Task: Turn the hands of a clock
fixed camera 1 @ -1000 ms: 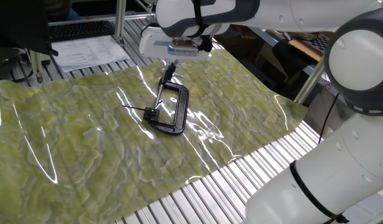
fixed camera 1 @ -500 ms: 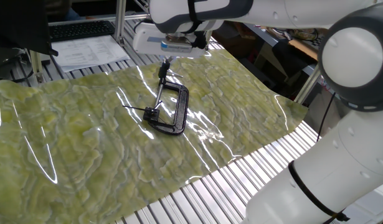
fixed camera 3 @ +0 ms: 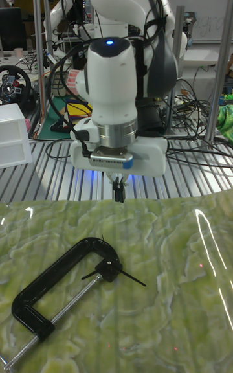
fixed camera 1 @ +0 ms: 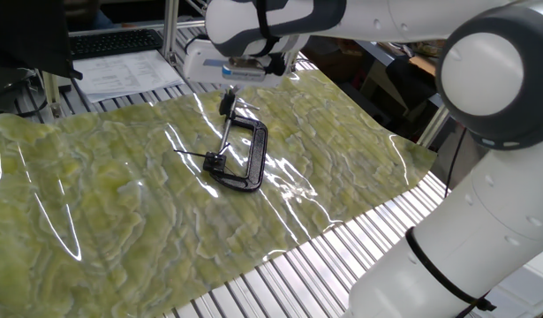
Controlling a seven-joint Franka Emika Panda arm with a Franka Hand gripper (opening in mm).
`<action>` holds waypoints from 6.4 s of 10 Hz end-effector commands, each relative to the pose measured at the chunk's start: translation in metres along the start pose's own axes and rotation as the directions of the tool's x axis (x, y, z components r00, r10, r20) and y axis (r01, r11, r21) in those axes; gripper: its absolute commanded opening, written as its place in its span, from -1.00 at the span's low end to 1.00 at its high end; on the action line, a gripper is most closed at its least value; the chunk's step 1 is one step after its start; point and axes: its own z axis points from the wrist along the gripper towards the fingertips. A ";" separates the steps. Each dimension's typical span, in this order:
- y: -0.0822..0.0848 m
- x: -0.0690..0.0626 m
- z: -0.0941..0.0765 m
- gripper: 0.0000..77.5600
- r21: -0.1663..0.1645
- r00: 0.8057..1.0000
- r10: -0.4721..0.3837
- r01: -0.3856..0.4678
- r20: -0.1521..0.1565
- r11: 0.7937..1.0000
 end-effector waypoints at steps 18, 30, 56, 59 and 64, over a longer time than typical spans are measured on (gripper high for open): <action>0.005 -0.004 0.007 -1.00 0.002 0.994 0.109 -0.109 -0.009 0.994; 0.037 -0.033 0.095 -1.00 0.005 0.990 0.144 -0.144 0.010 0.990; 0.038 -0.043 0.185 -1.00 0.007 0.988 0.141 -0.142 0.062 0.990; 0.037 -0.044 0.195 -1.00 0.006 0.988 0.141 -0.142 0.070 0.990; 0.036 -0.045 0.200 -1.00 0.005 0.987 0.140 -0.141 0.080 0.990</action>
